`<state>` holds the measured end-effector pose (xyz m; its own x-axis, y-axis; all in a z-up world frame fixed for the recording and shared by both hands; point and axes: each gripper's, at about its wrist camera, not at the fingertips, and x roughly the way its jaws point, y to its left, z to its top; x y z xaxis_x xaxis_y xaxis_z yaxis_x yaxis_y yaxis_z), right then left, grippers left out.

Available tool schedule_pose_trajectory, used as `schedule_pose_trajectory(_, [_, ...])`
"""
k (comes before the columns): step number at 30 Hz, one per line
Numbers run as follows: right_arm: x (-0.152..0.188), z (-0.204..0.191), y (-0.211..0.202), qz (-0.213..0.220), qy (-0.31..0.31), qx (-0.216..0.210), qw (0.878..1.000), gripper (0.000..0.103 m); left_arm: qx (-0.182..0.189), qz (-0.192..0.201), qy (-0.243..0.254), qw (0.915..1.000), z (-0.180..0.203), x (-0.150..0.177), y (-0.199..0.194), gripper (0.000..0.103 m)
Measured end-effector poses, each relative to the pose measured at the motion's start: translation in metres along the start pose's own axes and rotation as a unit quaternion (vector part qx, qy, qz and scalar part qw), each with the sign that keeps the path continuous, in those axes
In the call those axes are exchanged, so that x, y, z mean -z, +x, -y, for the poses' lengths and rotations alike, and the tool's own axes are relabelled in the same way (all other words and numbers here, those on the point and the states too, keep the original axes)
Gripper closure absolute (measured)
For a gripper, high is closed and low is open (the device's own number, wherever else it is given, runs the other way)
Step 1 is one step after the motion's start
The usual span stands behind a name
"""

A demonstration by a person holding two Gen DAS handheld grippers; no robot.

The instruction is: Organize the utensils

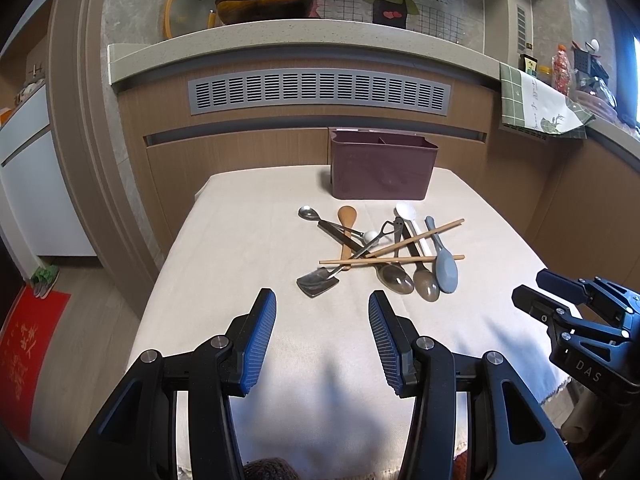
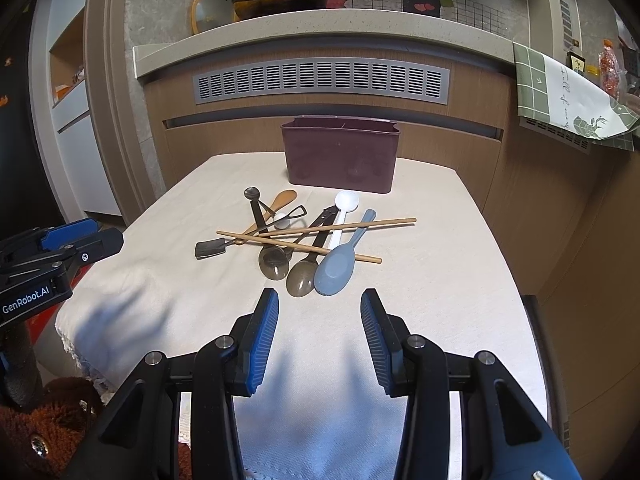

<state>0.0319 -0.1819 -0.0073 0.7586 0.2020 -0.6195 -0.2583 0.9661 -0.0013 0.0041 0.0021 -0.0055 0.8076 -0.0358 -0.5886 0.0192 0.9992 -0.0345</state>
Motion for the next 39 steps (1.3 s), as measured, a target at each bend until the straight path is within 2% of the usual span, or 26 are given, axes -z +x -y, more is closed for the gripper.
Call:
schedule_pose_trajectory(14, [-0.002, 0.004, 0.002, -0.002, 0.002, 0.003, 1.000, 0.062, 0.009, -0.009, 0.007, 0.9999, 0.002, -0.002, 0.005, 0.054])
schedule_pose_trajectory(19, [-0.012, 0.012, 0.007, 0.003, -0.004, 0.018, 1.000, 0.062, 0.046, -0.034, 0.013, 0.9983, -0.005, -0.018, 0.028, 0.054])
schedule_pose_trajectory(23, [-0.033, 0.026, 0.021, 0.005, -0.003, 0.025, 1.000, 0.062, 0.052, -0.027, -0.001, 0.9983, -0.018, -0.039, 0.054, 0.054])
schedule_pose_trajectory(27, [-0.057, 0.034, 0.046, -0.003, -0.011, -0.007, 1.000, 0.062, 0.076, -0.035, -0.037, 0.9958, -0.034, -0.062, 0.090, 0.054])
schedule_pose_trajectory(29, [-0.071, 0.033, 0.066, -0.022, -0.024, -0.039, 0.999, 0.062, 0.068, -0.038, -0.044, 0.9960, -0.042, -0.071, 0.108, 0.054])
schedule_pose_trajectory(33, [-0.087, 0.030, 0.091, -0.035, -0.068, -0.073, 0.994, 0.064, 0.050, -0.045, -0.023, 0.9975, -0.051, -0.076, 0.133, 0.054])
schedule_pose_trajectory(36, [-0.088, 0.030, 0.106, -0.038, -0.096, -0.082, 0.991, 0.064, 0.082, -0.074, -0.010, 0.9938, -0.045, -0.073, 0.149, 0.054])
schedule_pose_trajectory(38, [-0.083, 0.033, 0.117, -0.043, -0.105, -0.066, 0.991, 0.064, 0.124, -0.095, 0.019, 0.9876, -0.028, -0.071, 0.159, 0.054])
schedule_pose_trajectory(39, [-0.080, 0.037, 0.123, -0.046, -0.096, -0.059, 0.993, 0.064, 0.139, -0.100, 0.051, 0.9840, -0.012, -0.070, 0.164, 0.054])
